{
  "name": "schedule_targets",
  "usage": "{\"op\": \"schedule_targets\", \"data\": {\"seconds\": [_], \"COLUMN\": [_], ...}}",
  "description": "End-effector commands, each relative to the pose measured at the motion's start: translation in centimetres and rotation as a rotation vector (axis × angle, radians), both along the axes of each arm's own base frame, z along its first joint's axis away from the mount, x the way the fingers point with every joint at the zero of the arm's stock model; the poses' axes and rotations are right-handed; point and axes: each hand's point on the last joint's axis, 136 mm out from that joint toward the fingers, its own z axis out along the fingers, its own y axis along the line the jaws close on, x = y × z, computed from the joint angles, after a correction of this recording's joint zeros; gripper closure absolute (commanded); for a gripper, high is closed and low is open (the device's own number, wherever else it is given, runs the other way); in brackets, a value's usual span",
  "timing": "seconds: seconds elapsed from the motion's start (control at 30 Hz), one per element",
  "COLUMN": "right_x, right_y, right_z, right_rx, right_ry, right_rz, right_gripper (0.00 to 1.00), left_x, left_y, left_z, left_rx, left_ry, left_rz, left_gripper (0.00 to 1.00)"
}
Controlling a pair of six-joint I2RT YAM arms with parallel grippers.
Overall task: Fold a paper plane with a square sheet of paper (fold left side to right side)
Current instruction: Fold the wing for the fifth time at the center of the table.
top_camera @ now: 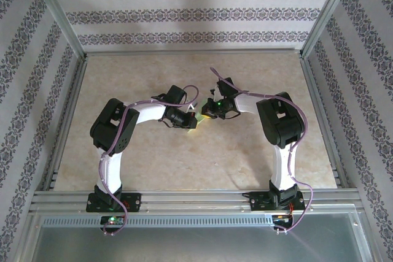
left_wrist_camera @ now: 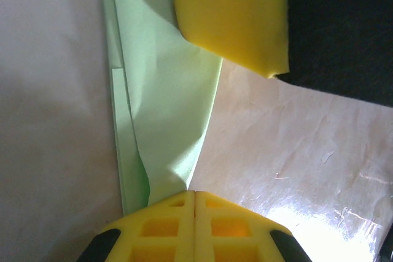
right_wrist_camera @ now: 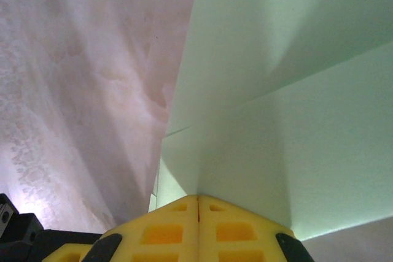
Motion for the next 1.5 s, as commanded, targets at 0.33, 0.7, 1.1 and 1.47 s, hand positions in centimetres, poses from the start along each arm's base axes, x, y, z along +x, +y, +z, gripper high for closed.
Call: {"op": "schedule_targets", "data": {"seconds": [0.33,0.7,1.1,1.47], "right_x": [-0.5,-2.6,-3.9,-4.3], "right_y": [-1.4,0.6,2.2,0.5], "right_z": [3.4,2.4,0.5,-2.6], "right_rx": [0.022,0.030,0.032,-0.060], "right_ry": [-0.006,0.022,0.055,0.089], "right_rz": [-0.099,-0.120,-0.109,-0.113], "right_gripper": [1.00,1.00,1.00,1.00], "left_x": [-3.3,-3.2,-3.1,-2.9], "left_y": [3.2,2.9,2.7,2.9], "left_z": [-4.0,-3.8,-3.7,-3.9], "left_rx": [0.117,0.100,0.096,0.111], "left_ry": [0.189,0.186,0.185,0.182], "left_rz": [0.047,0.041,0.034,0.036], "left_gripper": [0.99,0.99,0.99,0.99]}}
